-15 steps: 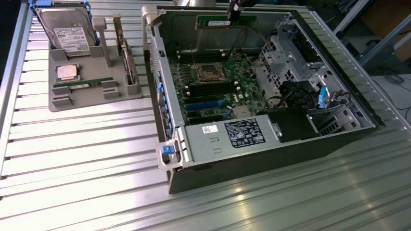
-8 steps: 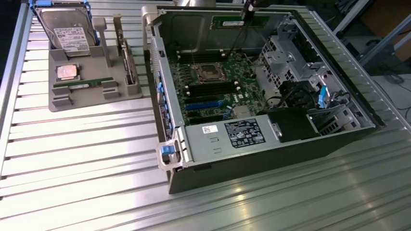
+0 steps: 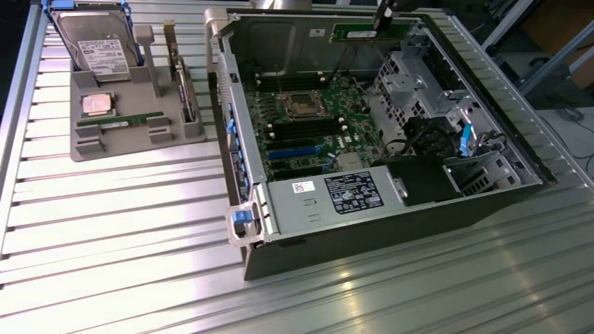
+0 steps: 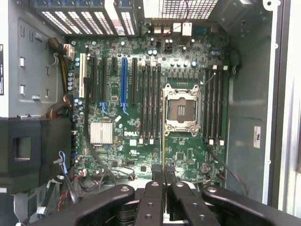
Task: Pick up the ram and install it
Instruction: 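Pick up the ram and move it above insertion slot, then insert the ram into the slot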
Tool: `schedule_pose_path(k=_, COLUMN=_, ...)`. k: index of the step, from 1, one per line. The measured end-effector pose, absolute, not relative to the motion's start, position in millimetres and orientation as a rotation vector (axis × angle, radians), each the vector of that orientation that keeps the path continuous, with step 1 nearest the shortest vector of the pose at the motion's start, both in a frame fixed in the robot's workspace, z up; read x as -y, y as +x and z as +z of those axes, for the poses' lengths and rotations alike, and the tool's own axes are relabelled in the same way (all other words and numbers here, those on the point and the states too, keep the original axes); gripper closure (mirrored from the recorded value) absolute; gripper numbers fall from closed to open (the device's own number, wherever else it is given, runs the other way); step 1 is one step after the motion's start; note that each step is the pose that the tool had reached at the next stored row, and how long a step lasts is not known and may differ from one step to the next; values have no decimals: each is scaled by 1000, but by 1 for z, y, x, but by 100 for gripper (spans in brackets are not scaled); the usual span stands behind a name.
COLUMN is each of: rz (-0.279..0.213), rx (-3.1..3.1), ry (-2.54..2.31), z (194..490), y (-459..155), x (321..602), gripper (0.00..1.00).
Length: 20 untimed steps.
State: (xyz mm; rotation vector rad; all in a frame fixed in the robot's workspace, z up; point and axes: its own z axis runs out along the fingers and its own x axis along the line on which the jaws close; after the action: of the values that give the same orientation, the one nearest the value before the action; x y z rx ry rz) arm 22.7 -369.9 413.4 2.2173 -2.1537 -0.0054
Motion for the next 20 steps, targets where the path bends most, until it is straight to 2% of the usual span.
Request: schedule_pose_path(k=20, rz=-5, rx=2154, ry=2217, z=407, y=34, x=370, gripper=88)
